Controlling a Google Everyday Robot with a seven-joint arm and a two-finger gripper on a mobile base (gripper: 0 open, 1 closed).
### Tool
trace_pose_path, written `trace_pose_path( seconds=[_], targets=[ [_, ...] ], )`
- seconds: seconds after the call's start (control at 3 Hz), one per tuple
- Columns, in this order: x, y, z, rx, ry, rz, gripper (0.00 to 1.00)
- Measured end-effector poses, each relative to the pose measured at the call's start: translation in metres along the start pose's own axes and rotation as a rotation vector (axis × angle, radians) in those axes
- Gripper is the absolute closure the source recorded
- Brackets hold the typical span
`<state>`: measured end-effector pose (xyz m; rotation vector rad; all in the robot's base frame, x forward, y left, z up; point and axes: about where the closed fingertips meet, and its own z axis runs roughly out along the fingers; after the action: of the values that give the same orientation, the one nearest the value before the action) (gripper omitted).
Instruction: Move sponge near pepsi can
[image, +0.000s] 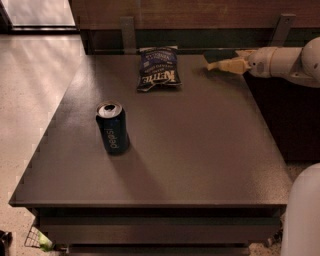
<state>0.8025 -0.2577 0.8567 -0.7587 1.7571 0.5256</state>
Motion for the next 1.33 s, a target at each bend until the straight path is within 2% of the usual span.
trace_pose_path(
  seconds=[0.33, 0.67, 1.0, 1.33],
  targets=[
    [-0.007, 0.003, -0.013, 0.016, -0.001, -0.017, 1.0],
    [-0.014, 0.019, -0.04, 0.043, -0.015, -0.035, 1.0],
    [-0.011, 0.051, -0.061, 0.04, -0.031, -0.039, 1.0],
    [-0.017, 0.131, -0.091, 0.048, -0.081, -0.078, 1.0]
  ],
)
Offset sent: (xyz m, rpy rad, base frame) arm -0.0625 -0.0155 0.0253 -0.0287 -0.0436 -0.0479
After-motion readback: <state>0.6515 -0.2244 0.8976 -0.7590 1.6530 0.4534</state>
